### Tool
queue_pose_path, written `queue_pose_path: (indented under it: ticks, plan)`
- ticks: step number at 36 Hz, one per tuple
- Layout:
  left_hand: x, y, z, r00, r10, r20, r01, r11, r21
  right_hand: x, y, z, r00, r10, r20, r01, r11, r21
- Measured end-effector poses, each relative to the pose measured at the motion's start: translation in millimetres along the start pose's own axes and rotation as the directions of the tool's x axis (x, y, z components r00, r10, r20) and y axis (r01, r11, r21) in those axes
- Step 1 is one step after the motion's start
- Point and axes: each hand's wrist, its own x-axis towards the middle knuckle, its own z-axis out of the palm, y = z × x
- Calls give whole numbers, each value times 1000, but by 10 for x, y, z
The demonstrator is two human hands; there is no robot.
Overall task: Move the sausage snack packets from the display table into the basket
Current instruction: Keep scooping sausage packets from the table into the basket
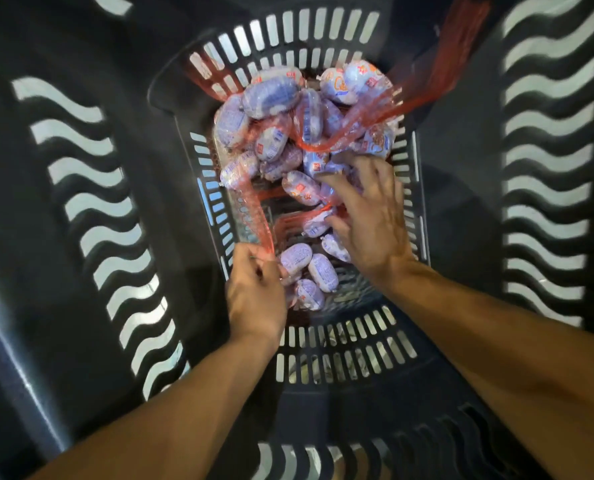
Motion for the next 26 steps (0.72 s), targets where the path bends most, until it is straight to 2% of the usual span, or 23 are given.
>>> queue_pose_path:
  ticks: [2,6,8,10,12,15,18,22,26]
  plan:
    - [-1,5,18,1000,-17,23,18,999,-30,60,50,-1,998,-28,-51,30,999,44]
    - [11,55,49,998,-55,13,56,993,-105,140,31,-21,978,62,-197,15,929,369]
    - [25,75,43,997,-80,-3,80,992,-101,140,-15,-30,967,198,-159,-86,844,530]
    - [15,114,23,991,-132,10,132,985,-111,81,-62,-50,941,325,-99,-196,757,623]
    - [5,137,-7,988,-154,19,155,982,-111,-20,-106,-81,918,393,-52,-246,668,702]
    - [-14,133,-97,991,-132,24,132,991,-15,-174,-165,-147,885,465,17,-315,572,757]
    - [-82,98,-218,994,-100,49,98,994,45,-288,-154,-249,822,568,47,-417,544,728]
    - [-361,201,-357,989,-108,100,108,994,1,-567,-179,-500,819,564,106,-468,550,691]
    - [-673,451,-515,990,-86,109,80,995,55,-952,-331,-790,788,591,173,-501,452,738]
